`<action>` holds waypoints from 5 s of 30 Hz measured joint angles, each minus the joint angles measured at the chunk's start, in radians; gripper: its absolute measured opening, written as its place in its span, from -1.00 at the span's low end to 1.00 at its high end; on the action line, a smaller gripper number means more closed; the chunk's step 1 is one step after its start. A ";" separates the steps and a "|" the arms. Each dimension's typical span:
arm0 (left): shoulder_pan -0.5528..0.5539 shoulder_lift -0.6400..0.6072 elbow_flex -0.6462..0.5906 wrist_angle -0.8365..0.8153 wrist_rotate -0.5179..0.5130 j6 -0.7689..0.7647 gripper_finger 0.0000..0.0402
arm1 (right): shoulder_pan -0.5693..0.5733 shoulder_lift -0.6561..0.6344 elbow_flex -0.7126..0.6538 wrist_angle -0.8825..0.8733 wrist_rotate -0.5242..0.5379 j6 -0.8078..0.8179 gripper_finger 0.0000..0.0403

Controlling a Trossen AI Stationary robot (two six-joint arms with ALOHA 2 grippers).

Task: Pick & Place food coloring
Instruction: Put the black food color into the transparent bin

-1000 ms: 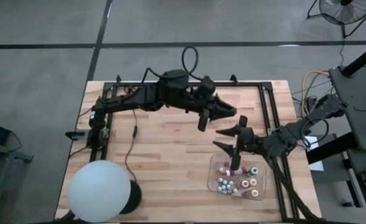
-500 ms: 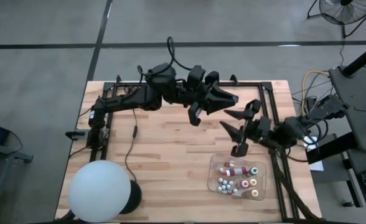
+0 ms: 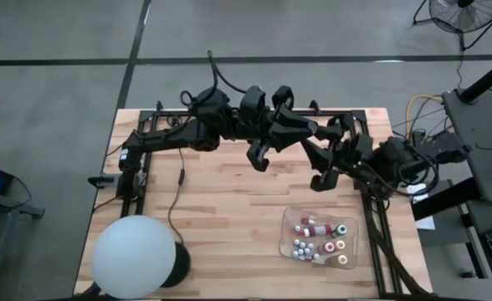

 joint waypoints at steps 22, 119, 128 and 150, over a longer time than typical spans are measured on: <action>0.045 -0.051 -0.014 -0.124 0.083 -0.039 -0.78 | 0.020 0.106 0.404 -0.595 -0.009 0.137 -0.33; 0.045 -0.051 -0.045 -0.218 0.116 0.061 -0.78 | 0.030 0.113 0.405 -0.601 0.203 0.150 -0.27; 0.045 -0.050 -0.046 -0.219 0.117 0.064 -0.78 | 0.030 0.113 0.403 -0.619 0.253 0.169 -0.37; 0.047 -0.051 -0.045 -0.271 0.134 0.044 -0.78 | 0.030 0.114 0.400 -0.632 0.282 0.132 -0.54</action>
